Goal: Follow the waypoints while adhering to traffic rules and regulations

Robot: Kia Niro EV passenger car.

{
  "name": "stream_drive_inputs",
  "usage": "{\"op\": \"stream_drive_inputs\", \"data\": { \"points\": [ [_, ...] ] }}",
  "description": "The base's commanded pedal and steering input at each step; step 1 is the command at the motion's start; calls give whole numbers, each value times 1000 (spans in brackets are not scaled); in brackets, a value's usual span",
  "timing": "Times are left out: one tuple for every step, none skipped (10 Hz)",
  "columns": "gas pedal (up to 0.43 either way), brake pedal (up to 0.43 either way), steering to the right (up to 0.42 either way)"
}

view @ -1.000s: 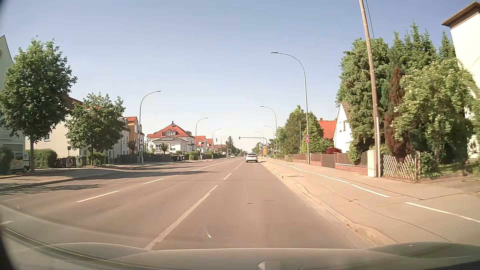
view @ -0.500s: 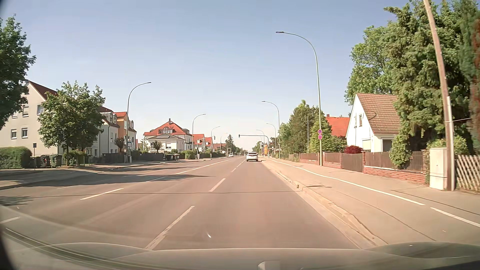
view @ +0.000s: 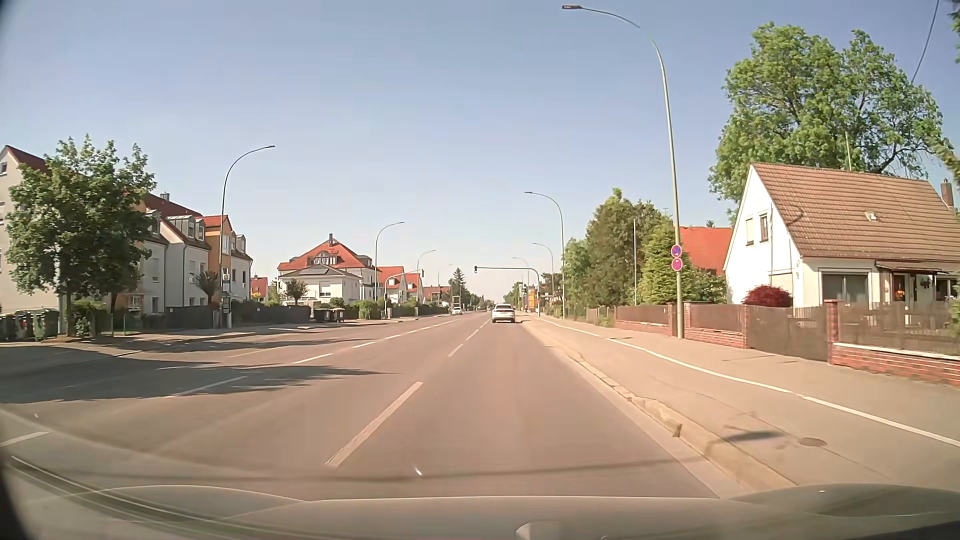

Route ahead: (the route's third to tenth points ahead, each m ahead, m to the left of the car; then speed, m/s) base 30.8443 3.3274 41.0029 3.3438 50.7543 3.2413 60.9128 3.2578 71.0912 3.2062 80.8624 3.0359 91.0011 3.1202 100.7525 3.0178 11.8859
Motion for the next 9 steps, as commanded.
{"op": "stream_drive_inputs", "data": {
  "points": [
    [189,0,-3],
    [189,0,-4],
    [189,0,-4],
    [189,0,-5],
    [189,0,-5],
    [189,0,-5],
    [189,0,-5],
    [189,0,-6],
    [189,0,-6]
  ]
}}
